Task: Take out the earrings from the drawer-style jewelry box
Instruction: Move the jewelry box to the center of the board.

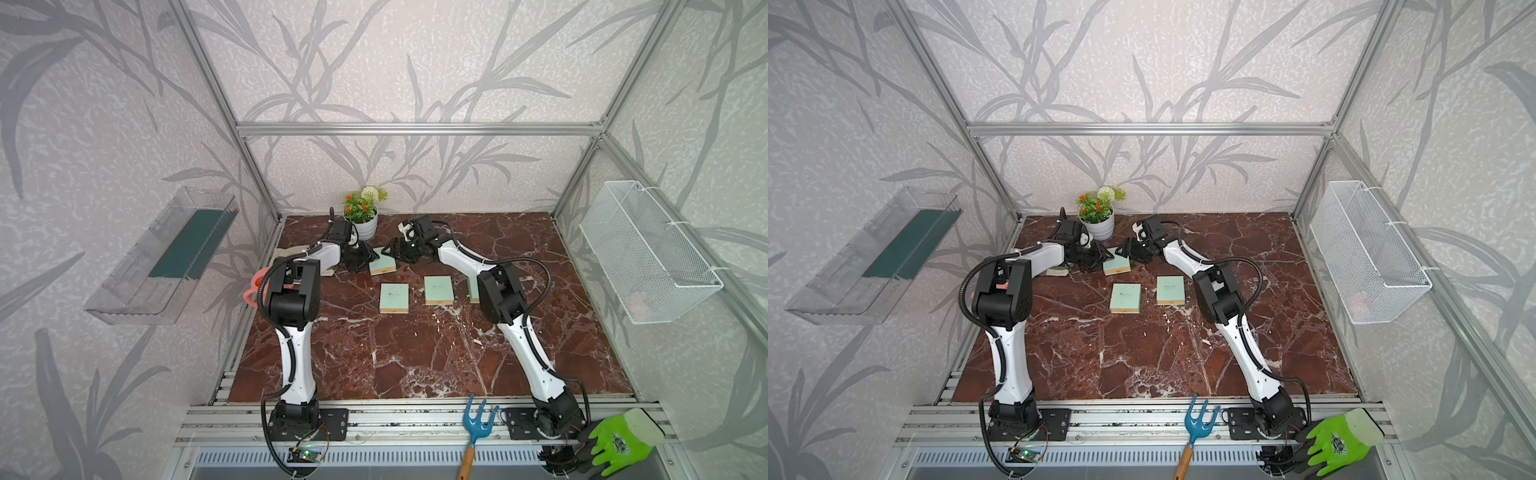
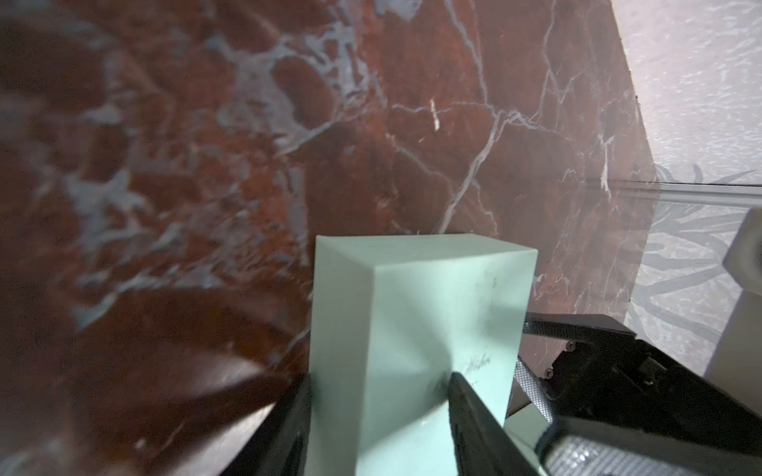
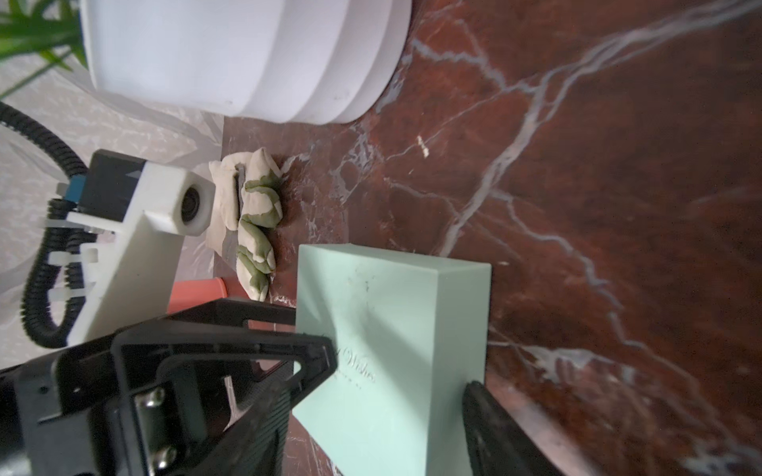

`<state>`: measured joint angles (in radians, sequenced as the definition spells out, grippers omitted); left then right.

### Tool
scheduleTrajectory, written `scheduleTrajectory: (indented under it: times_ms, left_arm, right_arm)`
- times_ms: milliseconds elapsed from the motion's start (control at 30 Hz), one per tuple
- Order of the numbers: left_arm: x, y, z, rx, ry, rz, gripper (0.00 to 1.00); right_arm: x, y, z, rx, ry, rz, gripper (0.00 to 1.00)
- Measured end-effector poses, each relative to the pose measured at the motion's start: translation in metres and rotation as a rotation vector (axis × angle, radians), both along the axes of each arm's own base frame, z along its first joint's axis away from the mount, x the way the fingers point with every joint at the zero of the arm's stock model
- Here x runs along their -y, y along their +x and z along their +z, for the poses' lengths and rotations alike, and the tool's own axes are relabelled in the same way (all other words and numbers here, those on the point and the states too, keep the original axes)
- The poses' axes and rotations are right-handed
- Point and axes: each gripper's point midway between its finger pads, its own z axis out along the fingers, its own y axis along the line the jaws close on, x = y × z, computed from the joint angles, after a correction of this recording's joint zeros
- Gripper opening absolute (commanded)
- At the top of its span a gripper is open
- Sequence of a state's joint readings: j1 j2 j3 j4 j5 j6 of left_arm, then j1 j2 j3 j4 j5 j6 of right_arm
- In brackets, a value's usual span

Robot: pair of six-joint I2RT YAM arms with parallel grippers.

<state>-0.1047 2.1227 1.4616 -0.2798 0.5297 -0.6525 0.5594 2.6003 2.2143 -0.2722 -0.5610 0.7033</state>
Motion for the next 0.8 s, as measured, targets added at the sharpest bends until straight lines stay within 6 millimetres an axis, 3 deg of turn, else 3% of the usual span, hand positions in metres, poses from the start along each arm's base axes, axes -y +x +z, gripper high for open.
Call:
scheduleTrajectory:
  times_ms: [200,600,800]
  left_arm:
    - [-0.021,-0.023,0.002,-0.034,0.062,0.065,0.53]
    - [-0.062,-0.051,0.001,-0.065,0.127,0.173,0.53]
    - [-0.073,-0.086,0.001,-0.1,0.163,0.229,0.53]
  right_arm:
    - [-0.026,-0.019,0.003,0.006,-0.015,0.066,0.66]
    - [-0.068,-0.049,0.003,0.022,-0.028,0.171,0.66]
    - [-0.085,-0.073,0.003,0.018,-0.033,0.235,0.66]
